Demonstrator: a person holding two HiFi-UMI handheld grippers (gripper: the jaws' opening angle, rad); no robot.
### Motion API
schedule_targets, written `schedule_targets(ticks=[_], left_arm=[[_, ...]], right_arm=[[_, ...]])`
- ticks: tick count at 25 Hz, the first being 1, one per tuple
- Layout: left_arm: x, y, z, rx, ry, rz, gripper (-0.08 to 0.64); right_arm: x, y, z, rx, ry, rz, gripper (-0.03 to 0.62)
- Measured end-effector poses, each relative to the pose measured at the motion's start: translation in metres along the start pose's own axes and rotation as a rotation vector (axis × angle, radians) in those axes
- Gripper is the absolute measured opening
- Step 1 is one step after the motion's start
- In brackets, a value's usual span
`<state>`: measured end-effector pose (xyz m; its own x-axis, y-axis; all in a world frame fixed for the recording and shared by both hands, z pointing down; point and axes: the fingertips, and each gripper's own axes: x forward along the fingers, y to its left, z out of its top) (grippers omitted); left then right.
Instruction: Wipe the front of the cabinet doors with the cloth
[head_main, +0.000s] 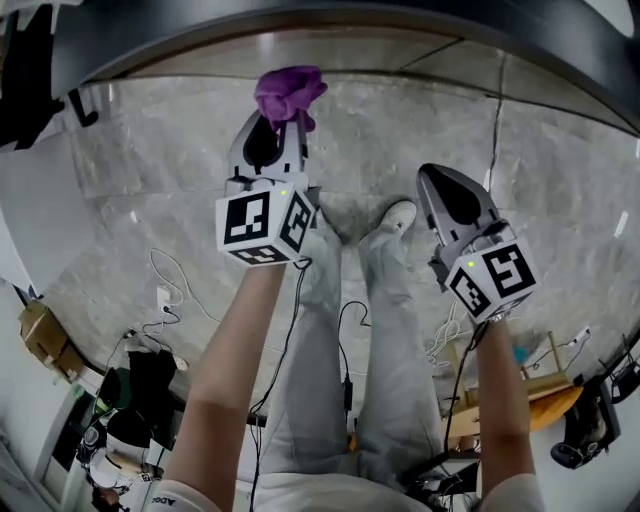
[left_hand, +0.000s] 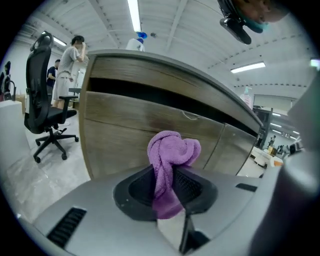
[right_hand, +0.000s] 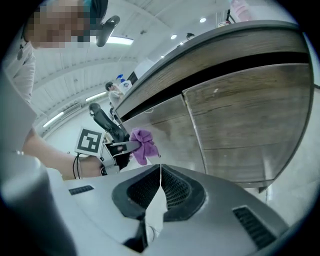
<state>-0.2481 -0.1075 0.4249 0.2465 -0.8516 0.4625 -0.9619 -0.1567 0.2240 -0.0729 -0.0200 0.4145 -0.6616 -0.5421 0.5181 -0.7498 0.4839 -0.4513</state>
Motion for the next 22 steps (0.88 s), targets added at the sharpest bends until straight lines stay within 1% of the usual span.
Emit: schedule_targets(ticks=[3,6,11,14,16,19,22], left_arm=[[0.021,-0.050,-0.018,-0.031,0.016,-0.029,0.083],[0.039,-0.087,-0.033,-0.051,0.037,-0.044,0.083],[0.080,-0.131,-0.047,-0.034,0.069,-0.095,0.083],[0.098,-0.139,-0.052,-0.016,0.066,-0.123,0.083],[0.105,-0.138,-0.054,-0.005,0.055,-0.139,0.083],[0.108,-0.124,-0.055,0.026,0.051,-0.162,0.083],[0.106,-0.097,-0.056,0.039,0.058,-0.175,0.083]], right_arm=[[-0.020,-0.029,0.001,0.046,-0.025,-0.028,0.029],[-0.032,-0.046,-0.001,0.061,-0.045,-0.037,0.029],[-0.039,-0.068,-0.017,0.098,-0.068,-0.064,0.029],[-0.039,-0.074,-0.031,0.112,-0.065,-0.083,0.029],[-0.037,-0.074,-0.041,0.108,-0.057,-0.090,0.028],[-0.029,-0.075,-0.054,0.101,-0.040,-0.098,0.029],[-0.017,-0.072,-0.068,0.086,-0.016,-0.119,0.029]])
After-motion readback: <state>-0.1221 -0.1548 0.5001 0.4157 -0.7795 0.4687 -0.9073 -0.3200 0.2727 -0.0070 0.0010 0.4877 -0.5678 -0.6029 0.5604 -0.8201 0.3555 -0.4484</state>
